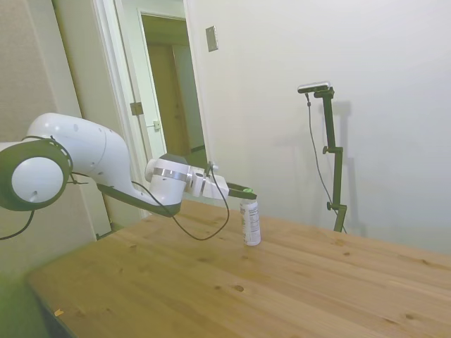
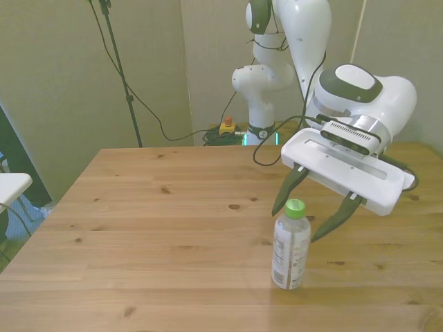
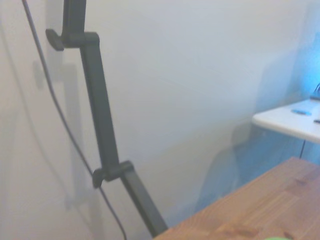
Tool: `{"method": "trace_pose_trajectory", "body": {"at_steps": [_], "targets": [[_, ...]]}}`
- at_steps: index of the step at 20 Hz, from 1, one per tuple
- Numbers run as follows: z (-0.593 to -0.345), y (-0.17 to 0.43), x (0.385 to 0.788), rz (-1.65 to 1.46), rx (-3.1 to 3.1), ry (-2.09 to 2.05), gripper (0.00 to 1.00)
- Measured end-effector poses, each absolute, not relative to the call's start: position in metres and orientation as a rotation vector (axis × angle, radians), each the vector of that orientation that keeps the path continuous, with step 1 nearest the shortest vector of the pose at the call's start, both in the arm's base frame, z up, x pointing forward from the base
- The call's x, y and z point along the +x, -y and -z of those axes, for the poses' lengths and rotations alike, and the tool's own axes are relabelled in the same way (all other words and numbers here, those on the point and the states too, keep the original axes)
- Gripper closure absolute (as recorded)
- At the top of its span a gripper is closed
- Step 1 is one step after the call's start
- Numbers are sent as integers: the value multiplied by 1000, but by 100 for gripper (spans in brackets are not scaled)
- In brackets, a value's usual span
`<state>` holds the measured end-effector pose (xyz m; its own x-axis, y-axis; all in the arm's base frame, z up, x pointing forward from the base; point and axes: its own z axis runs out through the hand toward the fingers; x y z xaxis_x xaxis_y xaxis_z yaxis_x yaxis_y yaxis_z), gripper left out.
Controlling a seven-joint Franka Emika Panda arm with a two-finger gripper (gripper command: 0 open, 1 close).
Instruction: Stand the water bottle
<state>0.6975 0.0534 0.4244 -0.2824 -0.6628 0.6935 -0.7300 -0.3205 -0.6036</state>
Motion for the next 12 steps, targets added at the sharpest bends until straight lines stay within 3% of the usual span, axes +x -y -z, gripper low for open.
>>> {"method": "trace_pose_trajectory", "body": {"at_steps": [7,12], "targets": [[-494,-53,632,-1318,2168,1781,0],[-515,-49,587,-1036,2380,1732,0]]}}
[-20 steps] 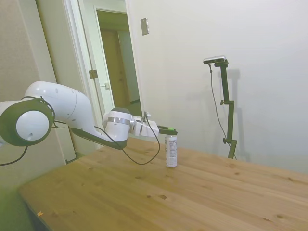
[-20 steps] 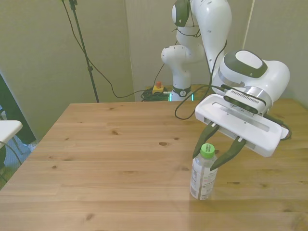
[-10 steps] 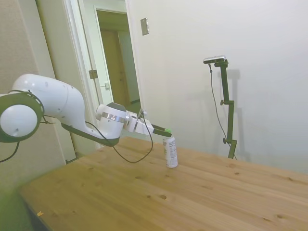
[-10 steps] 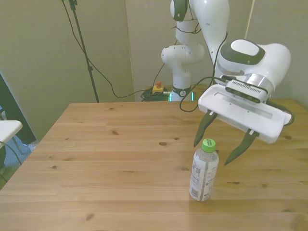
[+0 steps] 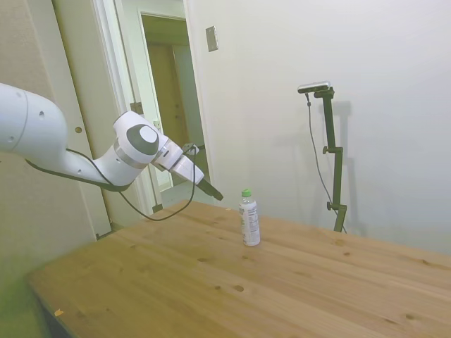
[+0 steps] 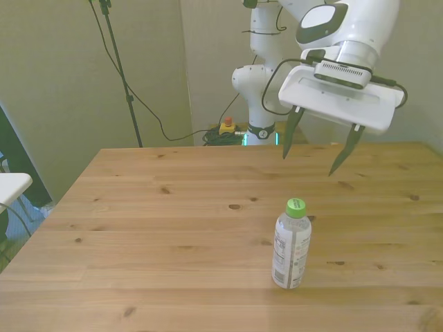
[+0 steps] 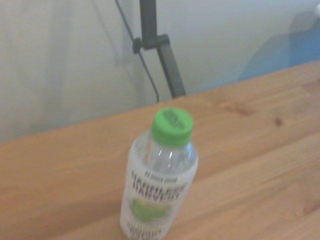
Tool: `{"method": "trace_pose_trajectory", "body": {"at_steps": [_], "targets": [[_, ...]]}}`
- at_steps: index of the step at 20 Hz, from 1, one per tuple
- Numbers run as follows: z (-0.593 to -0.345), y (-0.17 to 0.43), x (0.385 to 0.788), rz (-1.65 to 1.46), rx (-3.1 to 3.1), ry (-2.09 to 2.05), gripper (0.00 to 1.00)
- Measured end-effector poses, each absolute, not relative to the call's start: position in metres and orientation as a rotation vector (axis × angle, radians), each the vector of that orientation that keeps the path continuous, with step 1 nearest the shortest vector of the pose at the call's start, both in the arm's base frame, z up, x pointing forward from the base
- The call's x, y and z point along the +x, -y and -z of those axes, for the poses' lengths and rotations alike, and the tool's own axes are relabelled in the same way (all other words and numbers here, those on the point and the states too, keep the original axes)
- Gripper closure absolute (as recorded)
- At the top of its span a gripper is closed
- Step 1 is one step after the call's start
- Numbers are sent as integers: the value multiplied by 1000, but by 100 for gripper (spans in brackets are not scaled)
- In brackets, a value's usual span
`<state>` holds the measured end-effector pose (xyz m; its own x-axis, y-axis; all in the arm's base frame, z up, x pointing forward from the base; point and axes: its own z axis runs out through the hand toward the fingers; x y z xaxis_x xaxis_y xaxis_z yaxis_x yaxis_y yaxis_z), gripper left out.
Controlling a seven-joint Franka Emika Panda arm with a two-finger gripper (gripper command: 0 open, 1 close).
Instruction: Stand the water bottle
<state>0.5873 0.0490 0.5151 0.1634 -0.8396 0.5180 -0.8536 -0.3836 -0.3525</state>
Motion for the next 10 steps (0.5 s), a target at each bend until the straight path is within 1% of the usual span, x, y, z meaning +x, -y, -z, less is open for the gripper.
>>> {"method": "trace_pose_trajectory", "body": {"at_steps": [5,10], "targets": [[-500,-38,559,-695,2570,1621,0],[-470,-49,507,-358,2768,1411,0]]}}
